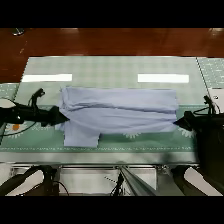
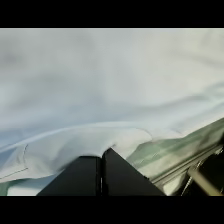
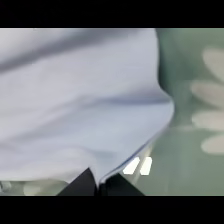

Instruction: Fold the shirts.

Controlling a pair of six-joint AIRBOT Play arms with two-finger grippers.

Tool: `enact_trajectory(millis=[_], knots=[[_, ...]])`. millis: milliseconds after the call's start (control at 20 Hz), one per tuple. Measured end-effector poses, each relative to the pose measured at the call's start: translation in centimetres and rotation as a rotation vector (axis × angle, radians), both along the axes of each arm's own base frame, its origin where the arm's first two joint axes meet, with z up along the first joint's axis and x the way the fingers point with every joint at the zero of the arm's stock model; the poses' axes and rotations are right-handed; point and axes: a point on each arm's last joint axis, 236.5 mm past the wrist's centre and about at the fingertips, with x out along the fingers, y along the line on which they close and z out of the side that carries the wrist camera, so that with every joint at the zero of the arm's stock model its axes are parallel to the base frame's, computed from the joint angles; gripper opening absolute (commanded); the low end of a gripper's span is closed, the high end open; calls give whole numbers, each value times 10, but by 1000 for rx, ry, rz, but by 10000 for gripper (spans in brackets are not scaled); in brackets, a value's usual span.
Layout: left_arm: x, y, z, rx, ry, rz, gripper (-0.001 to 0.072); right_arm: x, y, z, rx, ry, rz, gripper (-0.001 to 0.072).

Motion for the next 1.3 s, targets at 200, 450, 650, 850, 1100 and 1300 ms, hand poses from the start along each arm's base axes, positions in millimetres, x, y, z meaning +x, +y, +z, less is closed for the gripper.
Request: enact_trajectory(millis=[200, 450, 650, 850, 1100, 1300], knots=[[54, 9, 21, -17, -28, 51, 22, 46, -9, 19, 7, -109, -52, 26], [112, 5, 13, -32, 11, 61, 22, 103, -1, 20, 19, -151, -19, 26], [150, 4, 7, -38, 21, 77, 22, 148, -9, 20, 23, -161, -48, 26], [169, 4, -5, -42, 29, 72, 26, 170, -14, 8, 36, -137, -72, 26], [175, 7, -9, -42, 16, 40, 701, 171, -20, -11, 29, -84, -80, 624], [178, 61, 15, 32, -18, 57, 701, 165, -44, 3, 13, -94, -89, 624]])
